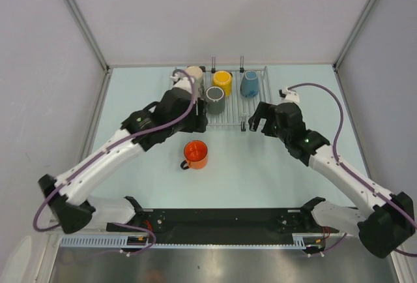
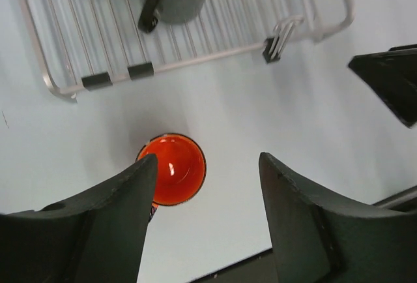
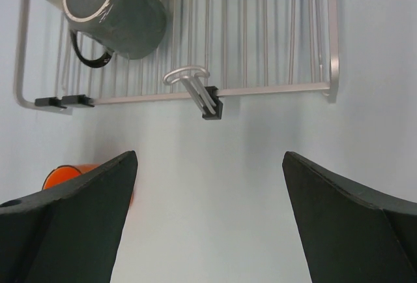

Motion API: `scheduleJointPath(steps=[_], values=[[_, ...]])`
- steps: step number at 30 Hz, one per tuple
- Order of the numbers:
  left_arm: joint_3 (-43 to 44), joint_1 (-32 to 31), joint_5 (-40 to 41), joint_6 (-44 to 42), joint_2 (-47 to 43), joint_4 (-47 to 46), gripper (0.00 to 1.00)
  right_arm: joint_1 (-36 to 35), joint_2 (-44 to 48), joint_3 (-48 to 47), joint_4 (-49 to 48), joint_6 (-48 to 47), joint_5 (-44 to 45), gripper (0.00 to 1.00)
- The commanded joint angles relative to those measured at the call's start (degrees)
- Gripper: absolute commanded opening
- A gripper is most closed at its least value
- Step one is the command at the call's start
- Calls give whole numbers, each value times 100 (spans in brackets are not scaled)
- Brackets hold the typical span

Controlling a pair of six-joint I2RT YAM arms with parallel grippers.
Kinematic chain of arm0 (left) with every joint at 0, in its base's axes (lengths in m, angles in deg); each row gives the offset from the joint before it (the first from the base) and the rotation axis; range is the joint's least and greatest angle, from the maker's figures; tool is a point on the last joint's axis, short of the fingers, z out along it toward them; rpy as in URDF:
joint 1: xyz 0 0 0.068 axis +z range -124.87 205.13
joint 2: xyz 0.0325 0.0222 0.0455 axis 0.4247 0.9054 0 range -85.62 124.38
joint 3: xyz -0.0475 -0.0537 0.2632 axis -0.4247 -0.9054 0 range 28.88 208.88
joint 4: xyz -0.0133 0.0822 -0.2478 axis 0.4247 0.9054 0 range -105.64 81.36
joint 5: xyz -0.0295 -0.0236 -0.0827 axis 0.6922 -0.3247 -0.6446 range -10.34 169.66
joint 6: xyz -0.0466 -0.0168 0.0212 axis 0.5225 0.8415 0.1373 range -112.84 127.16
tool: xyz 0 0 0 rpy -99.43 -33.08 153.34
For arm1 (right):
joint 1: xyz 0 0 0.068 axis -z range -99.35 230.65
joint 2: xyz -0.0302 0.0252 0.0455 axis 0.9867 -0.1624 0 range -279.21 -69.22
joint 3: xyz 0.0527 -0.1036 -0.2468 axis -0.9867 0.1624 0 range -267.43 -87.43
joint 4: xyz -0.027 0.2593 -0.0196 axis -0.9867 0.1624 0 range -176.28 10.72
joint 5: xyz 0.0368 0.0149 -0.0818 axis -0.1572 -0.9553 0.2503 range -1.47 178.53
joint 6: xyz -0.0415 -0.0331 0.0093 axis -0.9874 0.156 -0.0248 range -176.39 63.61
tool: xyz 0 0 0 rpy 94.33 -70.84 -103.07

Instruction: Unload the cups from the dish rack

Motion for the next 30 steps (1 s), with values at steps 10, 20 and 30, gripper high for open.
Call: scheduleJointPath(steps=[10, 20, 30], values=[[-1661, 299, 603, 322, -1051, -2173, 77, -252, -2179, -2563, 111, -591, 1109, 100], [1054, 405, 1227, 85, 2341, -1674, 85, -340, -1268, -2187, 524, -485, 1409, 100], [2778, 976, 858, 278, 3978, -829, 89, -270, -212, -1493, 691, -389, 1208, 100]])
